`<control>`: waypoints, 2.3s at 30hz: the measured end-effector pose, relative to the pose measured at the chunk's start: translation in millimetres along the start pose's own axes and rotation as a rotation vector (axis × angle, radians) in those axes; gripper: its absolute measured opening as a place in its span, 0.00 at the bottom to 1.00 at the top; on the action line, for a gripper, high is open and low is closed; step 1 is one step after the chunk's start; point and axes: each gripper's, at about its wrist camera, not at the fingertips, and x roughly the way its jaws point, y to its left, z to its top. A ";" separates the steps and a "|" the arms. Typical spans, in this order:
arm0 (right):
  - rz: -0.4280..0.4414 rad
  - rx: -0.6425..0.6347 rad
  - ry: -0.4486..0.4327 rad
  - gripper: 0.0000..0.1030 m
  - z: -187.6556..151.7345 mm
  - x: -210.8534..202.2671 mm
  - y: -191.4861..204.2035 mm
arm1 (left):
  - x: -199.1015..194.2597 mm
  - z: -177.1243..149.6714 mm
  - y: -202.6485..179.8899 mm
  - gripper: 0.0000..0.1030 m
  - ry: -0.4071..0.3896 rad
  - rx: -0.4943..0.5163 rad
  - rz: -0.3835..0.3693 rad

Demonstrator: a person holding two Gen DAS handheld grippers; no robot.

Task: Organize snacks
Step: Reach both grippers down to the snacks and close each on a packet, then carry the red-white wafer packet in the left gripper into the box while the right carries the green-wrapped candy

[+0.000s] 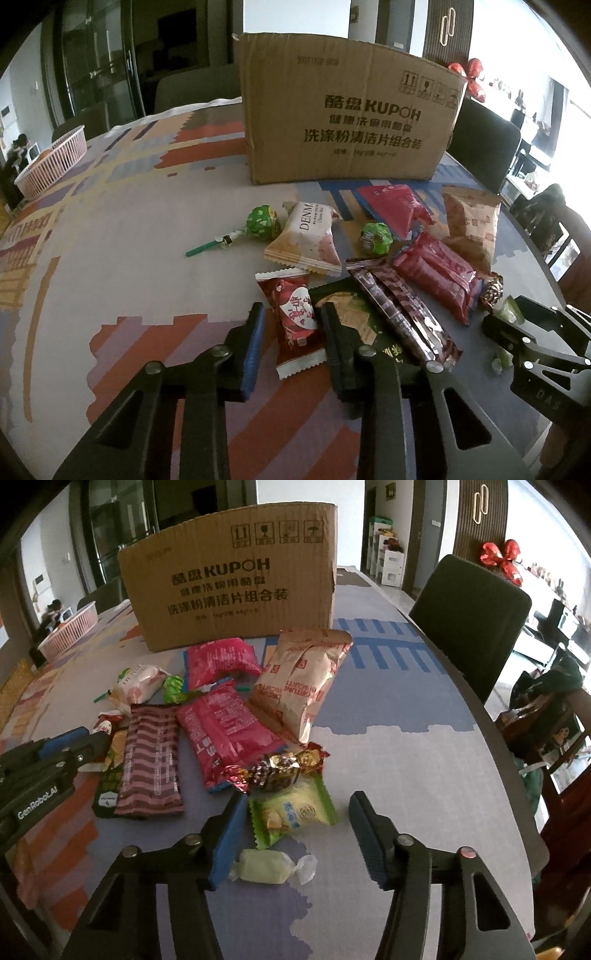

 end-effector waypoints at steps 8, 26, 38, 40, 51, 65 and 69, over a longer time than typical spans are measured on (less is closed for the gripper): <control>0.003 -0.005 -0.004 0.37 1.0 -0.7 1.9 | 5.2 0.2 -1.7 0.23 0.014 0.012 0.016; 0.067 -0.005 -0.092 0.33 1.3 -31.5 2.7 | -40.2 -7.7 -7.8 0.22 -0.028 -0.001 -0.038; 0.133 -0.073 -0.221 0.33 22.6 -68.6 15.0 | -79.4 6.3 -9.5 0.22 -0.129 -0.002 -0.042; 0.146 -0.077 -0.243 0.33 29.3 -73.4 16.6 | -84.3 14.5 -8.6 0.22 -0.151 -0.004 -0.045; 0.201 -0.083 -0.370 0.33 87.5 -93.2 23.8 | -107.6 70.7 -3.2 0.22 -0.287 0.014 -0.040; 0.243 -0.074 -0.417 0.33 178.2 -89.3 20.3 | -100.5 161.5 -4.0 0.22 -0.333 0.056 -0.065; 0.252 -0.068 -0.395 0.33 200.0 -80.7 17.5 | -88.9 183.2 -5.2 0.22 -0.320 0.077 -0.054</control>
